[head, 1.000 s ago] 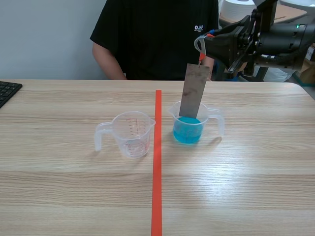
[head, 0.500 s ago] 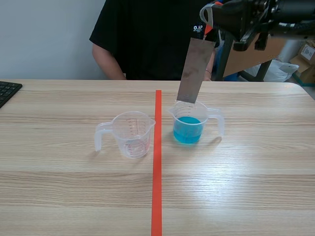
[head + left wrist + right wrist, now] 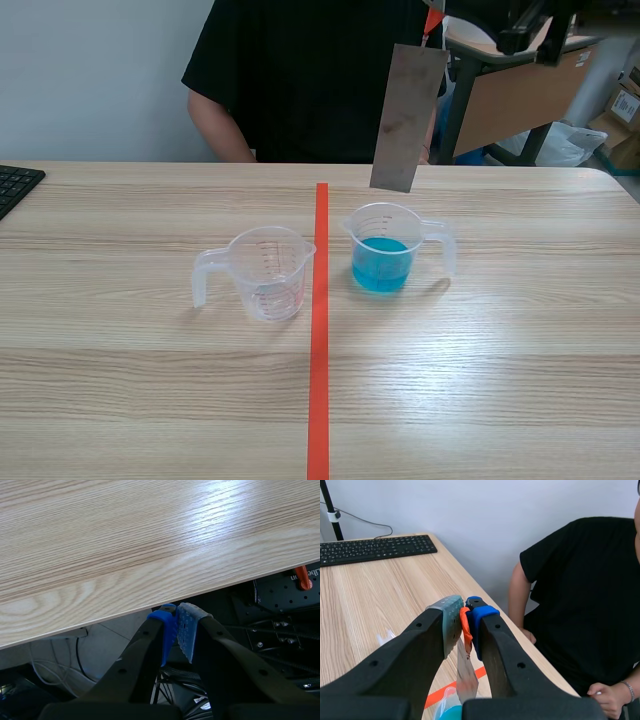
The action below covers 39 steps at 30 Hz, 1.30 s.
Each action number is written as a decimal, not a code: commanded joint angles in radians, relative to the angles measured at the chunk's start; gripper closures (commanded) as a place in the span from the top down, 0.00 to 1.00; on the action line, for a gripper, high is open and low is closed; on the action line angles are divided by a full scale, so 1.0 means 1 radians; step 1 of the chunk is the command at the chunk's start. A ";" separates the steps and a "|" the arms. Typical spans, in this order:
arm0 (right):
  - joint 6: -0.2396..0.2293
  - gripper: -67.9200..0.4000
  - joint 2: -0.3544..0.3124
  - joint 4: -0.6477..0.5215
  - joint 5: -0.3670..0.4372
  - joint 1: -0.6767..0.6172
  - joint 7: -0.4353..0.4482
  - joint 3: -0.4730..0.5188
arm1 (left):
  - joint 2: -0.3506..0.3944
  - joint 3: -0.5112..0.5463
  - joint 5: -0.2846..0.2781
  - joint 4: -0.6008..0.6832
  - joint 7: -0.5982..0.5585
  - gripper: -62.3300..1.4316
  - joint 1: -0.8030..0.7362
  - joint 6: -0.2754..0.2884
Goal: Do the redox reaction experiment.
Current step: 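Raise the plate and point at it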
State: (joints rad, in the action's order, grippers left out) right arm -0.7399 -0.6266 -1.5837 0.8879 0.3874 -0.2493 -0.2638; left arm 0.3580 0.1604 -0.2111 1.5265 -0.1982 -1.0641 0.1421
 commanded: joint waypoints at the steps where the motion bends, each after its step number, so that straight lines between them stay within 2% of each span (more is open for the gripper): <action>1: -0.006 0.03 -0.016 -0.017 0.019 0.028 0.015 0.021 | 0.005 0.005 -0.006 0.005 -0.011 0.07 -0.002 0.002; 8: -0.006 0.03 -0.016 -0.018 0.019 0.028 0.014 0.023 | 0.008 0.005 -0.006 0.005 -0.011 0.07 -0.002 0.002; 11: -0.006 0.03 -0.016 -0.018 0.018 0.028 0.014 0.023 | 0.034 0.002 -0.007 0.005 -0.032 0.07 -0.002 0.014; 18: -0.006 0.03 -0.016 -0.017 0.018 0.028 0.014 0.023 | 0.223 -0.006 -0.075 0.006 -0.075 0.07 0.026 0.050; 23: -0.006 0.03 -0.016 -0.017 0.018 0.028 0.011 0.023 | 0.385 -0.017 -0.127 0.006 -0.074 0.07 0.105 0.096; 26: -0.006 0.03 -0.016 -0.017 0.018 0.028 0.011 0.023 | 0.477 -0.042 -0.138 0.006 -0.075 0.07 0.180 0.135; 32: -0.006 0.03 -0.016 -0.017 0.019 0.028 0.011 0.023 | 0.608 -0.168 -0.193 0.006 -0.076 0.07 0.410 0.188; 39: -0.006 0.03 -0.016 -0.017 0.019 0.028 0.011 0.023 | 0.623 -0.407 -0.188 0.006 -0.074 0.07 0.733 0.187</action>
State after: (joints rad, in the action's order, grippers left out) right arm -0.7399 -0.6266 -1.5887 0.8906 0.3874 -0.2527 -0.2569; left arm 0.9985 -0.2367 -0.3939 1.5238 -0.2592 -0.3462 0.3267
